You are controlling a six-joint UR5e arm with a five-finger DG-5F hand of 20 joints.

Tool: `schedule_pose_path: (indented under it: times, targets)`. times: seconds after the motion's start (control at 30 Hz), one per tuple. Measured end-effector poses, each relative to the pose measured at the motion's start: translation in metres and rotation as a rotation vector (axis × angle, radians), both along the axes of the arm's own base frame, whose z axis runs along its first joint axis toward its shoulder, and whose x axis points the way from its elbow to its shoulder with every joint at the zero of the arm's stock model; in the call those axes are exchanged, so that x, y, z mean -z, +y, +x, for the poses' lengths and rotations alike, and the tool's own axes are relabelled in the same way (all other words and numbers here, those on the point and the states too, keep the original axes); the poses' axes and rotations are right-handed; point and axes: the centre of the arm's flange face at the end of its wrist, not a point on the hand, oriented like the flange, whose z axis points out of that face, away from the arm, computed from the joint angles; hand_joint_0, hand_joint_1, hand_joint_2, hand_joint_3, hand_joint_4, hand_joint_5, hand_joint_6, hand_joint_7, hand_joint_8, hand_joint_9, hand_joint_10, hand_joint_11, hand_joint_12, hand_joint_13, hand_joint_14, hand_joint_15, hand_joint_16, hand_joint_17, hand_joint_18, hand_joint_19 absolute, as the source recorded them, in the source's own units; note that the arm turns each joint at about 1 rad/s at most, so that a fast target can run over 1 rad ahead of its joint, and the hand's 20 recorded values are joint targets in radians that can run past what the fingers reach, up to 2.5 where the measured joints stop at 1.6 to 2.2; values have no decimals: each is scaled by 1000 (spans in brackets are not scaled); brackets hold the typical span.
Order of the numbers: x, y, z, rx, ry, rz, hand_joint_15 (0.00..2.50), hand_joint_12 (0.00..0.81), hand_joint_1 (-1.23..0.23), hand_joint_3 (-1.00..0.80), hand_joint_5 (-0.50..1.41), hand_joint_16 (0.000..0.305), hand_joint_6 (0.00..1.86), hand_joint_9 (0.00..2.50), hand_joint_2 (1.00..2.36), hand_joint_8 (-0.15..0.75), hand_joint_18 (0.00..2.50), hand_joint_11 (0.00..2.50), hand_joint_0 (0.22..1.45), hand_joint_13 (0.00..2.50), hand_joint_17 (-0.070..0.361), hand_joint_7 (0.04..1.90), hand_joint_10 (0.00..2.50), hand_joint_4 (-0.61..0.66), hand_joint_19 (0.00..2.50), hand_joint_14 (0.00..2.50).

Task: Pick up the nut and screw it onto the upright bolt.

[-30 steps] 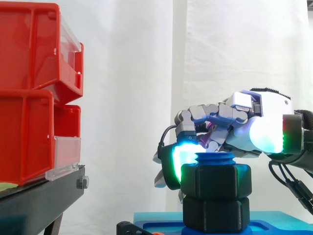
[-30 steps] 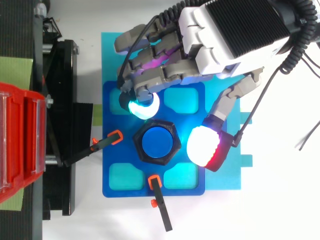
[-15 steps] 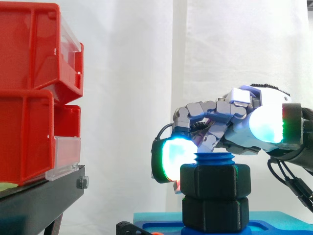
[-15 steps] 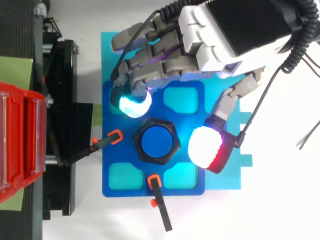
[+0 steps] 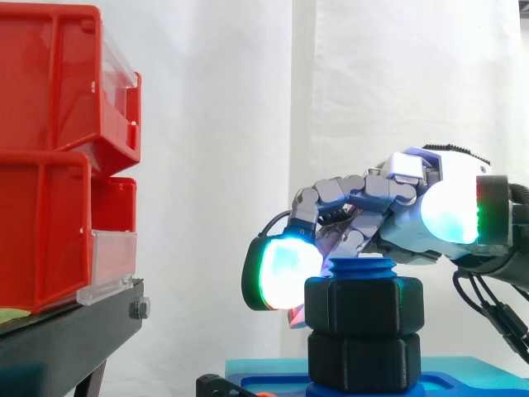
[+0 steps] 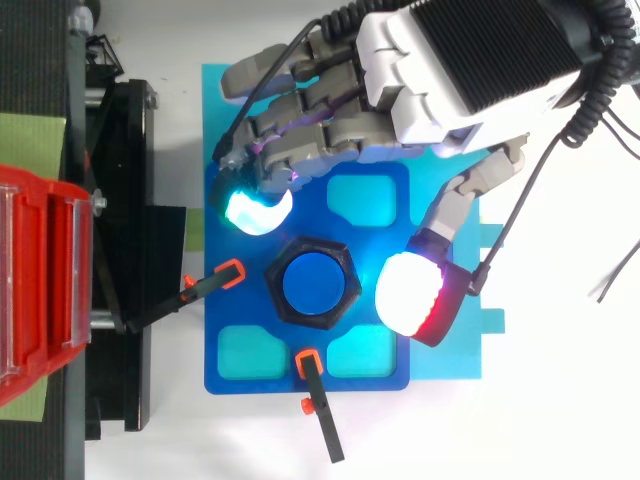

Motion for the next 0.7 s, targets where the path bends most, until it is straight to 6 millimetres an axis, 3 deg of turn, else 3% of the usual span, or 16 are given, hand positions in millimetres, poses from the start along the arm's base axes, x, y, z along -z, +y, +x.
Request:
schedule_pose_path:
  times: [0.4, 0.7]
  targets:
    - [7, 12, -2, -7, 54, -13, 0, 326, -207, -500, -67, 38, 504, 889, 1000, 266, 347, 0, 423, 635, 86, 913, 0, 321, 0, 0]
    - [8, 15, -2, -9, 59, -13, 0, 324, -210, -500, -30, 37, 505, 913, 1000, 277, 352, 0, 429, 649, 84, 1134, 0, 307, 0, 0]
